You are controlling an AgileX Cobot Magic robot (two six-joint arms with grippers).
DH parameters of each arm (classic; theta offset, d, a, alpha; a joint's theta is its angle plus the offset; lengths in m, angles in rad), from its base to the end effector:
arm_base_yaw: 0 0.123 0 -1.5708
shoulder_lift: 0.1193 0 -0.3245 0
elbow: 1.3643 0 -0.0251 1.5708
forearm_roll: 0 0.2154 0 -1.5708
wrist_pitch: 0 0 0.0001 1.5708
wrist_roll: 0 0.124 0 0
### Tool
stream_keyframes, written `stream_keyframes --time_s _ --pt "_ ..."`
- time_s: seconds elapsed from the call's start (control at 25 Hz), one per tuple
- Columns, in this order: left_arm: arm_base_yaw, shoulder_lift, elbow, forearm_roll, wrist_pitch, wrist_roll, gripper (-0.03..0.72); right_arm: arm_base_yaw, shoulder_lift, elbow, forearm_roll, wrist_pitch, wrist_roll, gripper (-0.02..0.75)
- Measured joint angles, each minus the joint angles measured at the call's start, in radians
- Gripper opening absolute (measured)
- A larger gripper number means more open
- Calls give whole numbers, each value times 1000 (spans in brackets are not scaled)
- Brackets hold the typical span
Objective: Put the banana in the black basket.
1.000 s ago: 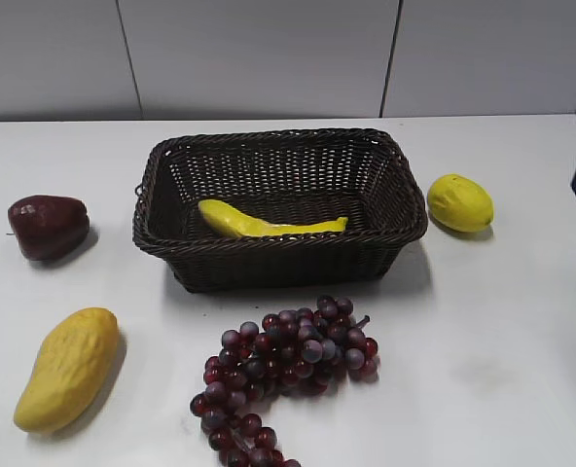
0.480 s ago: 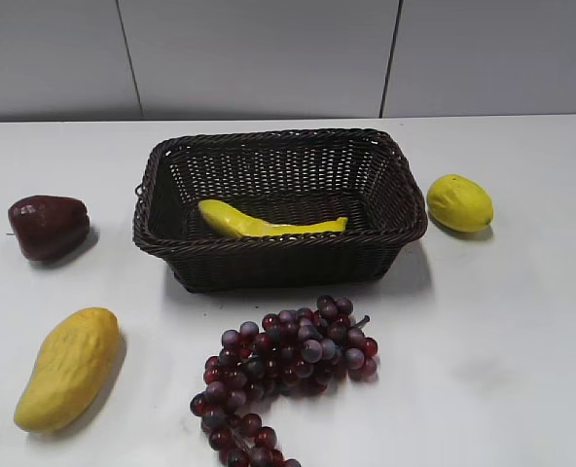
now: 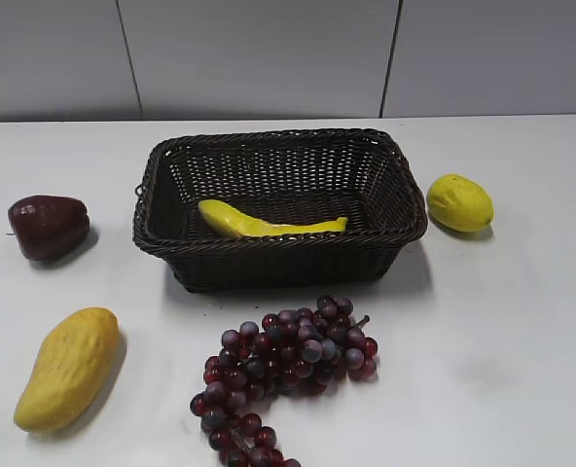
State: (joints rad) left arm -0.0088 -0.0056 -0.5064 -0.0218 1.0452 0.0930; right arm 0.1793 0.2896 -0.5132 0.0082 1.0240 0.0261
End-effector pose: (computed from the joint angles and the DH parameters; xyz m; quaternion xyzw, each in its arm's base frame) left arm -0.0469 -0.0019 0.2485 0.0434 0.8448 0.0116 0.5332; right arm -0.0067 -0.0003 0.2606 -0.0691 0.9068 0.0467 0.4132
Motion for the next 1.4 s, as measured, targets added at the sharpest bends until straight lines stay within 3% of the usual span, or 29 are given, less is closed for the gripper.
stream_keyframes --time_s 0.84,1.2,1.4 --pt "0 0 0 0 0 0 236 -4 -89 21 -8 18 -3 590" --pt "0 0 0 0 0 0 236 -145 -289 23 -8 19 -3 590" --pt "0 0 0 0 0 0 236 -151 -294 23 -8 19 -3 590"
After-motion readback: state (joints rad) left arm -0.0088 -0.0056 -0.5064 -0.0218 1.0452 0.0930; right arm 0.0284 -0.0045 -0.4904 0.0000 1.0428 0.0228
